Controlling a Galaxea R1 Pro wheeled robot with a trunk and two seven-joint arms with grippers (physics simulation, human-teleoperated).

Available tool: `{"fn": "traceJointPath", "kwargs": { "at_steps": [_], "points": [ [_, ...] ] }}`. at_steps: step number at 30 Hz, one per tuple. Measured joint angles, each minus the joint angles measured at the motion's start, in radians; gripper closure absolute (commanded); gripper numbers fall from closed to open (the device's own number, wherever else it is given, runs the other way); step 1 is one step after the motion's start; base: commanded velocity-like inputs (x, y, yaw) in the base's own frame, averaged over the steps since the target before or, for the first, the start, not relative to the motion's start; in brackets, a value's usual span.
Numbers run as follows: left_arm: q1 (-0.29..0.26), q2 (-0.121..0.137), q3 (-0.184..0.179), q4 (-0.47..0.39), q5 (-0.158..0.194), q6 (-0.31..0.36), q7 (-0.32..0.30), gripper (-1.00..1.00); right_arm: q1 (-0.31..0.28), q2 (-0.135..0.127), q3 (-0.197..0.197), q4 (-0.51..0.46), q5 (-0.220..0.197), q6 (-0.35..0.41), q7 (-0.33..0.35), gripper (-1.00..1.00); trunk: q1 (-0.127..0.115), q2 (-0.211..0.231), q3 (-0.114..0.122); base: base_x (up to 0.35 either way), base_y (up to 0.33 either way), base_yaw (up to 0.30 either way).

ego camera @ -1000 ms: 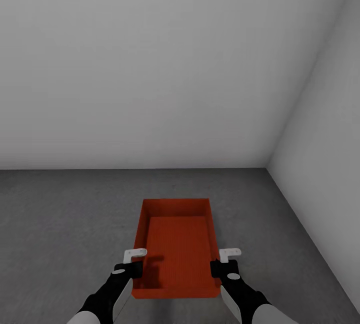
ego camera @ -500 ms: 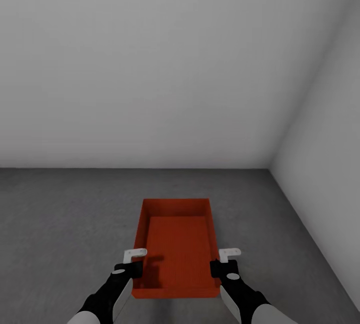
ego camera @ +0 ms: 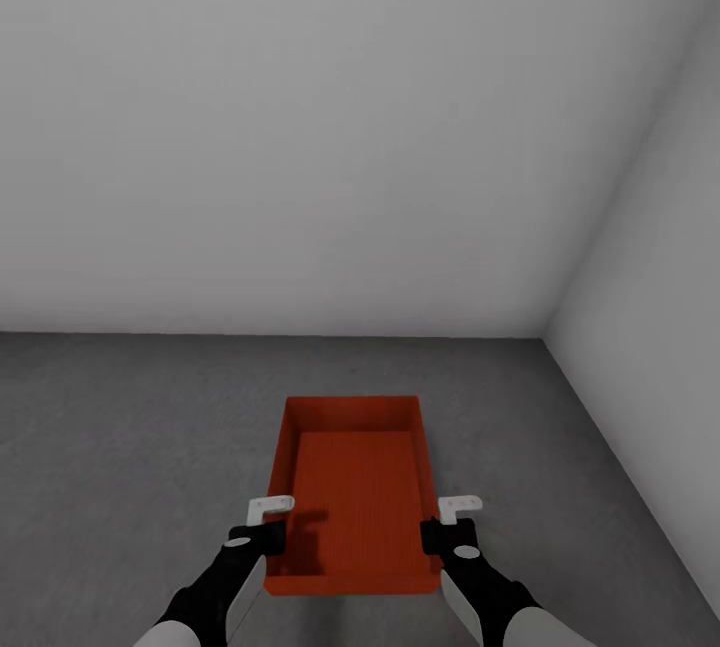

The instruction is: Move the two storage containers from the living room to the garage. In the garage, place one container on the floor and stack the other container on top of it (either order is fine).

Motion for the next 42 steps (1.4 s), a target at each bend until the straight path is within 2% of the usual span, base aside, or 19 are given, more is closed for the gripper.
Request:
{"fn": "traceJointPath", "kwargs": {
  "at_steps": [10,42],
  "points": [
    [0.000,0.000,0.001,0.000,-0.002,0.001,0.000,1.00,0.000,0.000,0.000,0.000,0.000,0.000,0.000,1.00,0.000,0.000,0.000,0.000,0.000,0.000],
    [0.000,0.000,0.004,0.001,-0.004,0.001,-0.002,1.00,0.000,0.000,0.001,0.000,-0.002,0.002,-0.001,1.00,0.123,-0.224,-0.100,0.000,0.000,0.000]
  ]
}}
